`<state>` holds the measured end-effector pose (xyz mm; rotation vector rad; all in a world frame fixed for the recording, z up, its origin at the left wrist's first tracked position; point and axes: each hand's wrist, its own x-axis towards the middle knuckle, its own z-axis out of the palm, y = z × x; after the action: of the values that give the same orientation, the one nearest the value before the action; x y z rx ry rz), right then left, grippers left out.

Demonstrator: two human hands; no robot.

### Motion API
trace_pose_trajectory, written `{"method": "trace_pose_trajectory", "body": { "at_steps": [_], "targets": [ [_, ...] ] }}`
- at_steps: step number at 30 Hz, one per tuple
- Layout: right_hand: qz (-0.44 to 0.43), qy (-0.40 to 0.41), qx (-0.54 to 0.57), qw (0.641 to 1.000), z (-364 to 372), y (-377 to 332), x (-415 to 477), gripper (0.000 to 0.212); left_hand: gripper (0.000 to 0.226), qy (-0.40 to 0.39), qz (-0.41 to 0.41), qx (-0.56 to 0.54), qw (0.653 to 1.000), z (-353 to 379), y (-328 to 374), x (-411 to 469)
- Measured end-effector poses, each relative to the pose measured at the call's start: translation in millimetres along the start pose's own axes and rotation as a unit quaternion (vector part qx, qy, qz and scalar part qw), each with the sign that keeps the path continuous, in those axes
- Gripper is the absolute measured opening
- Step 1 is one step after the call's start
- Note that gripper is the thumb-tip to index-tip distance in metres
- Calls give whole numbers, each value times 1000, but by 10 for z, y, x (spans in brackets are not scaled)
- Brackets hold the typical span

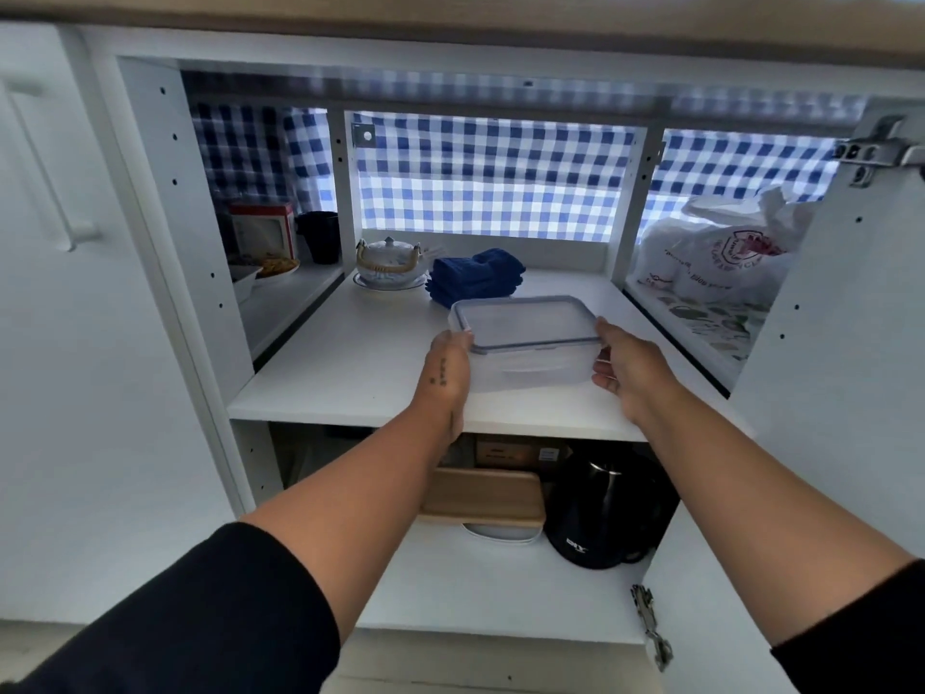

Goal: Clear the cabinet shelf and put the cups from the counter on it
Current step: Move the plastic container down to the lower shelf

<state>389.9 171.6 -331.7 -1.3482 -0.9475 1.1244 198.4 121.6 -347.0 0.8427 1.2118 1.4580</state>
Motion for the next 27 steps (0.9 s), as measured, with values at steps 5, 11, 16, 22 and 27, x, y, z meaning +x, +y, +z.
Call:
{"method": "trace_pose_trajectory", "body": {
  "at_steps": [5,11,16,22,27],
  "targets": [
    [-64,-35,54,996,101,66,-638,9,39,61,111,-38,991,-362,43,-399],
    [-61,-76,98,990,146,464,-1393,10,11,6,179,-15,984,-1165,-62,-873],
    [-55,-64,32,996,149,1142,-1789,20,16,46,160,33,986,-1502,-483,-1210],
    [36,-34,1,999,153,1745,-1711,10,11,102,53,69,991,-1541,-1026,-1218],
    [97,-9,-9,995,279,1960,-1366,8,8,130,-101,15,986,-1404,-1279,-821]
  ]
}}
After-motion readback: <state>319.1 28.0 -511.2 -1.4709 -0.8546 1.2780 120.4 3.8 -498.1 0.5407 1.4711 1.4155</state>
